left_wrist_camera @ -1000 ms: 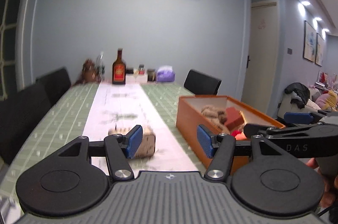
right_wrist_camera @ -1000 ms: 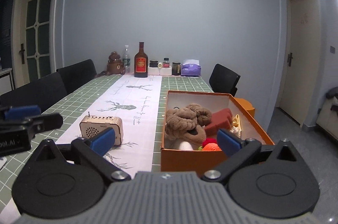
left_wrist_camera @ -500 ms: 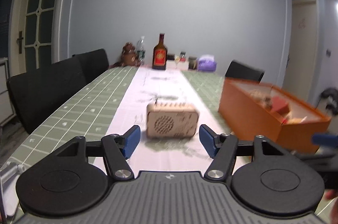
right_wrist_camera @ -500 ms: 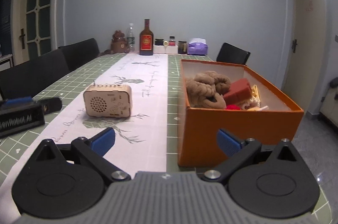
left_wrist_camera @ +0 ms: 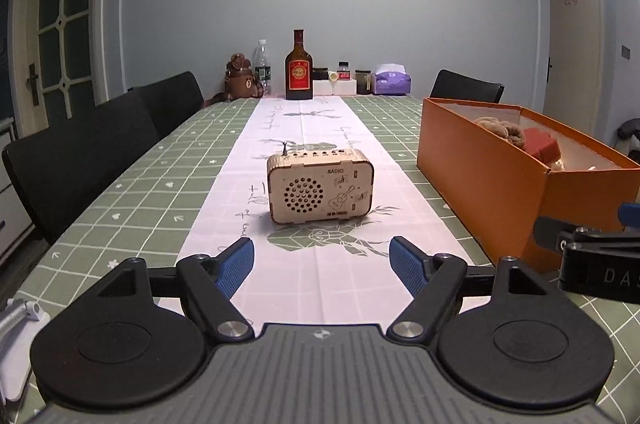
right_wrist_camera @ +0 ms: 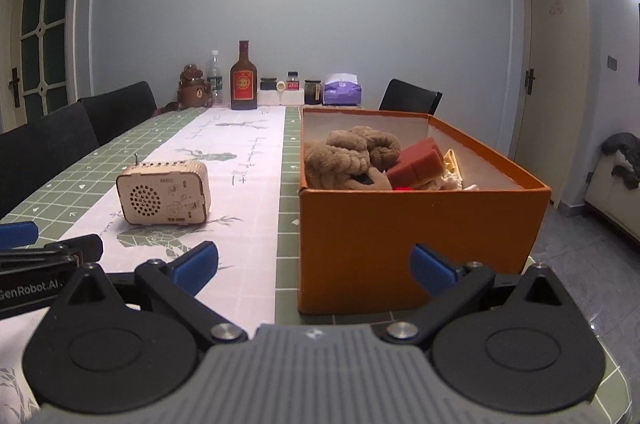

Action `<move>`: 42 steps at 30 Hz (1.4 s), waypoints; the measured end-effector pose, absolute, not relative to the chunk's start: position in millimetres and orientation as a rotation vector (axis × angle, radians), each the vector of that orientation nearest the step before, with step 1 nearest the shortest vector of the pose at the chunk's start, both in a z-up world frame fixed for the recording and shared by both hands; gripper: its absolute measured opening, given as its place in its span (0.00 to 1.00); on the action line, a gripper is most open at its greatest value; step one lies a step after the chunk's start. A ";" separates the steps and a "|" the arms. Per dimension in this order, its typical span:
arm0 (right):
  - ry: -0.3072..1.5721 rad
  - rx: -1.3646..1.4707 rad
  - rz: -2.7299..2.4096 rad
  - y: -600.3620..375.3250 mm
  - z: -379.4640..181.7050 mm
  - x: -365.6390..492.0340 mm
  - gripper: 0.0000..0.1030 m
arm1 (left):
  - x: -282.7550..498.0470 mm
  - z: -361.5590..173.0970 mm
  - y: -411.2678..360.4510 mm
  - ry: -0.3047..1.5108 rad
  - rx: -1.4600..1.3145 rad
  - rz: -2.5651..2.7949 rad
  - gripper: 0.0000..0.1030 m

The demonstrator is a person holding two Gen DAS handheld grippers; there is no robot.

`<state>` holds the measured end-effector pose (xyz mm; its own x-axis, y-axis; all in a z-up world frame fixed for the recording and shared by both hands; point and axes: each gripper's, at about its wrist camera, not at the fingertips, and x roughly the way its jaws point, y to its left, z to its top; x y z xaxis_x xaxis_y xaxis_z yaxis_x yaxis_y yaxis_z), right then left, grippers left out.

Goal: Organize soft objects

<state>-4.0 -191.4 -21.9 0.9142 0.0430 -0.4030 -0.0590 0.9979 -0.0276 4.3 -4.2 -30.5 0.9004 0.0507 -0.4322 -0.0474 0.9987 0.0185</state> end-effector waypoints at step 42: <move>0.396 -0.009 0.072 -198.6 -16.2 -12.1 0.97 | -2.7 -16.9 -13.2 0.403 0.062 0.070 0.88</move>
<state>-12.1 -198.6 -16.2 0.9202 0.0683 -0.3855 -0.0718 0.9974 0.0053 -2.7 -13.2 -16.9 0.9174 0.0809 -0.3896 -0.0561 0.9956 0.0745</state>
